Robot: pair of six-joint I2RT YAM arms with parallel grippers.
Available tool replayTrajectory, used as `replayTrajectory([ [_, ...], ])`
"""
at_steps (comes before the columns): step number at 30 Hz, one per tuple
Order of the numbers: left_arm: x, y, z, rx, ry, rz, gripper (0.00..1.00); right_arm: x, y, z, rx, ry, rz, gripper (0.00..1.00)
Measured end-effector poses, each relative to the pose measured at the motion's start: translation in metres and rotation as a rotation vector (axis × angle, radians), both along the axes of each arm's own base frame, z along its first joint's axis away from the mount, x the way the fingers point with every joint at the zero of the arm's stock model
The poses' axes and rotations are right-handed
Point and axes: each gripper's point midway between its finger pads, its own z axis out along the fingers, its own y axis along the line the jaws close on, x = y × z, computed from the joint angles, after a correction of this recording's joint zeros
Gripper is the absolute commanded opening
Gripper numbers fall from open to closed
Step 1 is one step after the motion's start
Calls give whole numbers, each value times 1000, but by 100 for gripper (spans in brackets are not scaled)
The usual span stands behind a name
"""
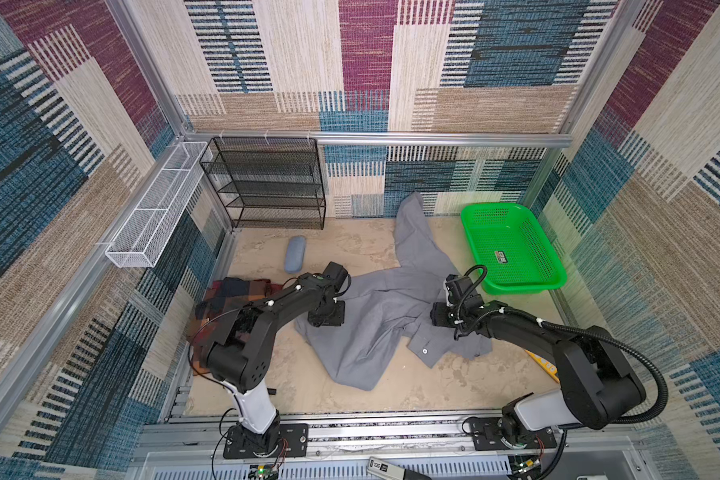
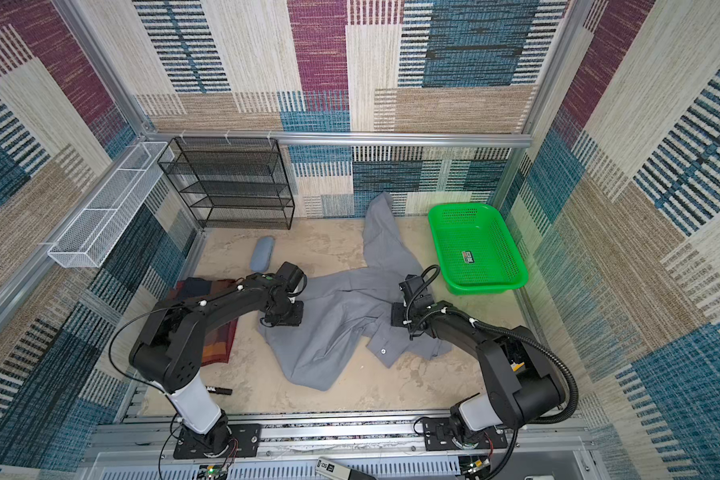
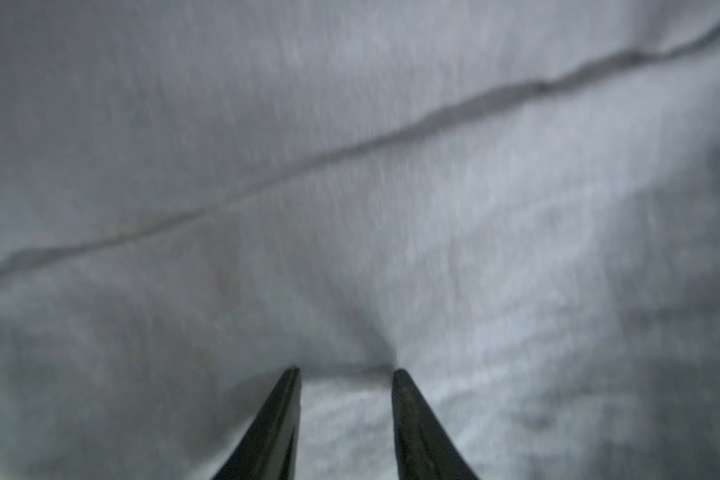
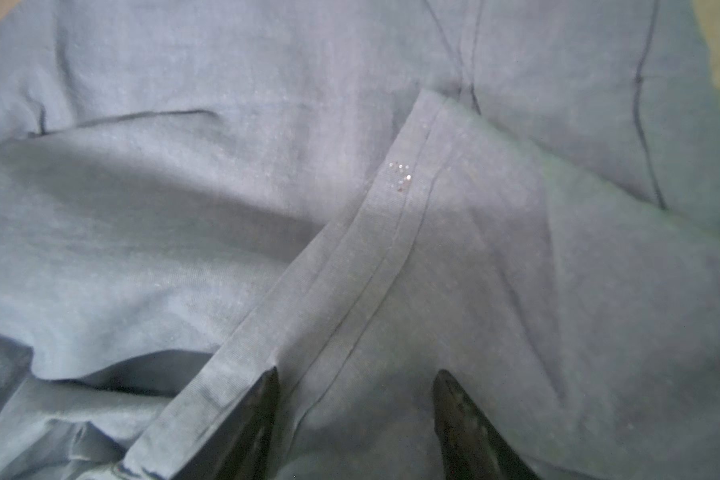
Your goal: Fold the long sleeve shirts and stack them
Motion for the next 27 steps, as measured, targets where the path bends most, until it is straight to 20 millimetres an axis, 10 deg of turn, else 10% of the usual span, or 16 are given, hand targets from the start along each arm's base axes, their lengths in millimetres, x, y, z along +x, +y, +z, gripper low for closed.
replayTrajectory([
  [11, 133, -28, 5, 37, -136, 3, 41, -39, 20, 14, 81, -12, 75, 62],
  [17, 186, -44, 75, -17, -295, -16, 52, -38, 30, 58, 123, -95, 106, 64],
  [23, 111, 0, 139, -22, -314, 67, 54, -44, 32, 56, 122, -80, 120, 64],
  [27, 27, 18, 123, -108, -206, 181, 52, -48, 34, 55, 127, -71, 133, 64],
])
